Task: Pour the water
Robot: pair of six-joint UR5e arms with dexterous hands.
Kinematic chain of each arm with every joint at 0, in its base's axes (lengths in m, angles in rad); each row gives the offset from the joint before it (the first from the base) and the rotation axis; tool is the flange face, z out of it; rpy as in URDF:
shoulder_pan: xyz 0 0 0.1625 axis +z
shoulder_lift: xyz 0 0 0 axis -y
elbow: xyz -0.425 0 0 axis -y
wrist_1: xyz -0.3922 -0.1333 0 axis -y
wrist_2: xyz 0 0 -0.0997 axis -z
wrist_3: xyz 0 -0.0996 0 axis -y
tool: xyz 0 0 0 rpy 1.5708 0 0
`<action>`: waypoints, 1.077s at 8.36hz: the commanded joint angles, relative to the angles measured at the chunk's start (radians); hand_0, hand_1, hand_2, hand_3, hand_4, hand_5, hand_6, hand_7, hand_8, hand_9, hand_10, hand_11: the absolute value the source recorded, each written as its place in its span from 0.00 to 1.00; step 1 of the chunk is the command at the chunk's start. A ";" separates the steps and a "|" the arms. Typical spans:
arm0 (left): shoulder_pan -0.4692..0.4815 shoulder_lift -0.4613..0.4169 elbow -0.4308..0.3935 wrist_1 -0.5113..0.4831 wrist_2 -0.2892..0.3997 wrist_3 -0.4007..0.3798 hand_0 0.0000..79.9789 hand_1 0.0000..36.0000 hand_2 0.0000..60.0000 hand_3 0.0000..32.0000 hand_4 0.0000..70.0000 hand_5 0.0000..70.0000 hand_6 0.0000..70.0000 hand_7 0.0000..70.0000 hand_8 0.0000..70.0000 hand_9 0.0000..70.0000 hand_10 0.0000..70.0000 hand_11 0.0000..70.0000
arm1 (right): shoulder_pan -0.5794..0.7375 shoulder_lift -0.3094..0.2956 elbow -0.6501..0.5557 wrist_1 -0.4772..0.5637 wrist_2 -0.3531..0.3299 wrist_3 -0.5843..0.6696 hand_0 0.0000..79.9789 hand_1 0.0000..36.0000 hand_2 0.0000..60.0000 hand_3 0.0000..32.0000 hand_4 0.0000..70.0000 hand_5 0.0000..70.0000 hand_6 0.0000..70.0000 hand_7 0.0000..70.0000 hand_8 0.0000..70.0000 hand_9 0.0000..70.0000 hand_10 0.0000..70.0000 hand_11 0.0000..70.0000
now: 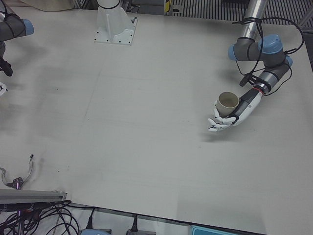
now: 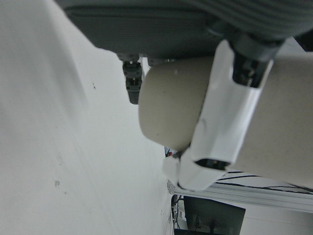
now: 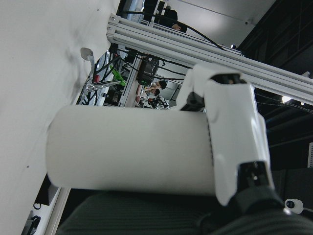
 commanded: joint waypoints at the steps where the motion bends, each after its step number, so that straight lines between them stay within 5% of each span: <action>1: 0.195 -0.167 -0.093 0.193 -0.001 0.013 1.00 1.00 1.00 0.00 1.00 1.00 0.44 0.52 0.23 0.29 0.16 0.29 | 0.041 0.000 0.092 -0.014 -0.003 -0.008 1.00 1.00 0.94 0.00 0.31 0.28 0.75 0.87 0.41 0.50 0.00 0.00; 6: 0.505 -0.604 -0.090 0.515 -0.060 0.105 1.00 1.00 1.00 0.00 1.00 1.00 0.43 0.50 0.23 0.28 0.16 0.28 | 0.053 0.001 0.194 -0.054 -0.006 -0.054 1.00 1.00 0.88 0.00 0.29 0.30 0.80 0.88 0.40 0.47 0.00 0.00; 9: 0.584 -0.692 -0.066 0.554 -0.102 0.123 1.00 1.00 1.00 0.00 1.00 1.00 0.43 0.50 0.23 0.28 0.16 0.28 | -0.066 0.029 0.353 -0.056 -0.003 -0.297 1.00 1.00 0.87 0.00 0.31 0.31 0.84 0.89 0.42 0.48 0.00 0.00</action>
